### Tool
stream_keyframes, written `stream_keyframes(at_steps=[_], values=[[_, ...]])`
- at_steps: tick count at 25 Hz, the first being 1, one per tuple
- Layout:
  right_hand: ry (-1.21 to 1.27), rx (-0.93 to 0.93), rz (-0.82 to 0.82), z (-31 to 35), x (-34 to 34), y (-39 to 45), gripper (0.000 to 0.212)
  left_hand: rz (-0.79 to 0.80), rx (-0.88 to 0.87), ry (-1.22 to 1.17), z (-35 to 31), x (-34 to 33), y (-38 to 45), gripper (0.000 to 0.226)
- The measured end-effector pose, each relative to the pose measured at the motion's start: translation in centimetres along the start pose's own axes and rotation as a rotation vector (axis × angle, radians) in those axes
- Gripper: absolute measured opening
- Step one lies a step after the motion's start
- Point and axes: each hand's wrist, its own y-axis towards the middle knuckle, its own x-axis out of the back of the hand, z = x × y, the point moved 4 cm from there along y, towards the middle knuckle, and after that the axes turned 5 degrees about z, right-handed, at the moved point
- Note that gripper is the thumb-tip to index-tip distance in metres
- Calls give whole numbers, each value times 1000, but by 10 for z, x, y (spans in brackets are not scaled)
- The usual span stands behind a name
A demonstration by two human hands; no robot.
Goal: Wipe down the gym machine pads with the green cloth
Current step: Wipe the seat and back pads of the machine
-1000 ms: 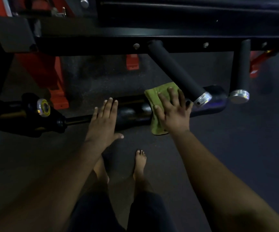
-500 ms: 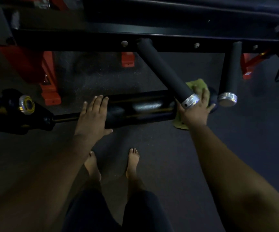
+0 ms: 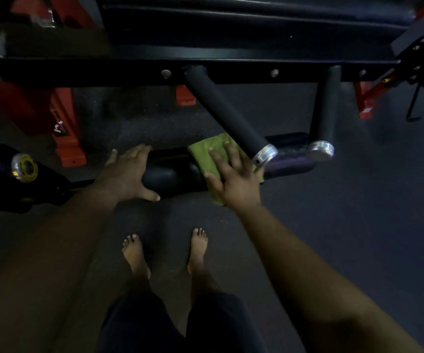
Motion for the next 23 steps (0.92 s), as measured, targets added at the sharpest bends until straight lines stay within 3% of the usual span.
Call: stream_keyframes(at_steps=[3,6,8,10,14,16,18,20,23], values=[[-21,-246,32,-94,4,12,70,-266,-60,-18,1,-23,-34,144],[208,-572,-5,-156,17,13,89,-224,-38,39,2,-57,-54,148],[262,-591,-128,-136,19,11,72,-228,26,34,-1,-58,-43,151],[235,-489,-225,-74,13,5,53,-257,57,3,-2,-52,-32,146],[189,-213,-103,68,-19,-11,53,-168,46,-129,9,-32,-9,138],[115,35,-11,101,-19,-8,52,-21,24,-285,16,-16,4,134],[12,171,-10,79,-18,4,55,127,0,-348,21,-3,15,136],[63,-48,-28,10,-15,15,61,149,4,-329,23,-3,17,142],[126,-427,-3,-108,10,18,60,-85,-19,-228,17,-24,-9,138]])
